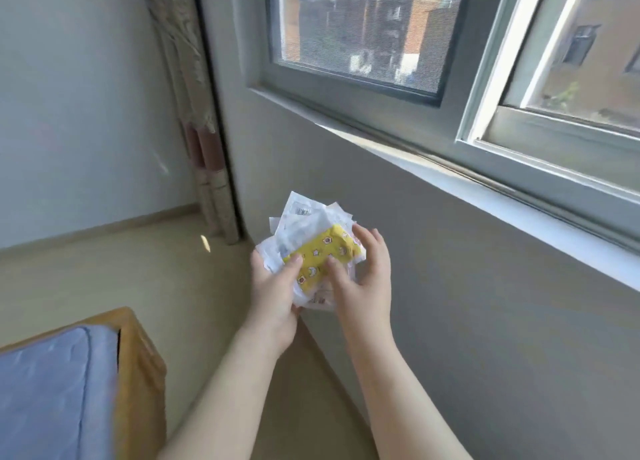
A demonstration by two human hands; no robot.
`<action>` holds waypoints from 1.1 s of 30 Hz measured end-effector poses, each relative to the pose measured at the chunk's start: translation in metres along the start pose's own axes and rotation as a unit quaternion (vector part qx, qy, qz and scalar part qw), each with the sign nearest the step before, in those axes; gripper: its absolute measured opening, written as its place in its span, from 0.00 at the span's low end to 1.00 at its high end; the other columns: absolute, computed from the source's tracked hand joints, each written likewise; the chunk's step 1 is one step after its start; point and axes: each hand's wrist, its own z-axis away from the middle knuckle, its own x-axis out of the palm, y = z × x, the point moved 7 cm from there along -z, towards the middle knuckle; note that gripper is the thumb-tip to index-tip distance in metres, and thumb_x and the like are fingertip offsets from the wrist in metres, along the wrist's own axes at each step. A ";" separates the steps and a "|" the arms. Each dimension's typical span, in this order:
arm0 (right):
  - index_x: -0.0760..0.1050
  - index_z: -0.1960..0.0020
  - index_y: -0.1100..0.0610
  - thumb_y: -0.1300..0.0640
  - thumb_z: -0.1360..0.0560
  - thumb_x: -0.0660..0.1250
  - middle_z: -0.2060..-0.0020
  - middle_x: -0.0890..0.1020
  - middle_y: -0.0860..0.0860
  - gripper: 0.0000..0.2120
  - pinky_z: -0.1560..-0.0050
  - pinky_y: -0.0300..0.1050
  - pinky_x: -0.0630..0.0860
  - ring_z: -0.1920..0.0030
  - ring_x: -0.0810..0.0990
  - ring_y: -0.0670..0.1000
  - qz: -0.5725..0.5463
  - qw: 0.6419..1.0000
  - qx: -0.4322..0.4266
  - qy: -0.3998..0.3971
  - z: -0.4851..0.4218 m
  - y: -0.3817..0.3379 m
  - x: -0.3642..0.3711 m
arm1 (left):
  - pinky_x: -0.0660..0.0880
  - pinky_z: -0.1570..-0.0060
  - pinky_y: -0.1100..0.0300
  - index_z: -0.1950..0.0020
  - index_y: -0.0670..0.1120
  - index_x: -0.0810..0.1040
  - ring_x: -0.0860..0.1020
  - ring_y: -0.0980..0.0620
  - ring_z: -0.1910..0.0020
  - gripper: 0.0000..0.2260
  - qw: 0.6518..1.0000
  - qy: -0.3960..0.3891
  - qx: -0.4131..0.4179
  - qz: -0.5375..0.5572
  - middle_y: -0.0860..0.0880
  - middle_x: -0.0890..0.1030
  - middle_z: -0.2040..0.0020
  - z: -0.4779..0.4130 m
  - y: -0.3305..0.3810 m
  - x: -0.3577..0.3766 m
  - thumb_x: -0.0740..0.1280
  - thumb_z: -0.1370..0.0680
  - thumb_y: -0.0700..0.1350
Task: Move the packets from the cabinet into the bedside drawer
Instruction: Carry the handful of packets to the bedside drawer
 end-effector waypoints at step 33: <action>0.77 0.45 0.51 0.63 0.25 0.67 0.60 0.85 0.46 0.11 0.57 0.41 0.81 0.60 0.84 0.45 -0.162 0.897 0.174 -0.372 -0.291 0.031 0.615 | 0.78 0.48 0.46 0.44 0.46 0.79 0.83 0.44 0.52 0.08 0.946 0.312 0.084 0.036 0.45 0.84 0.50 -0.439 0.265 -0.320 0.66 0.23 0.39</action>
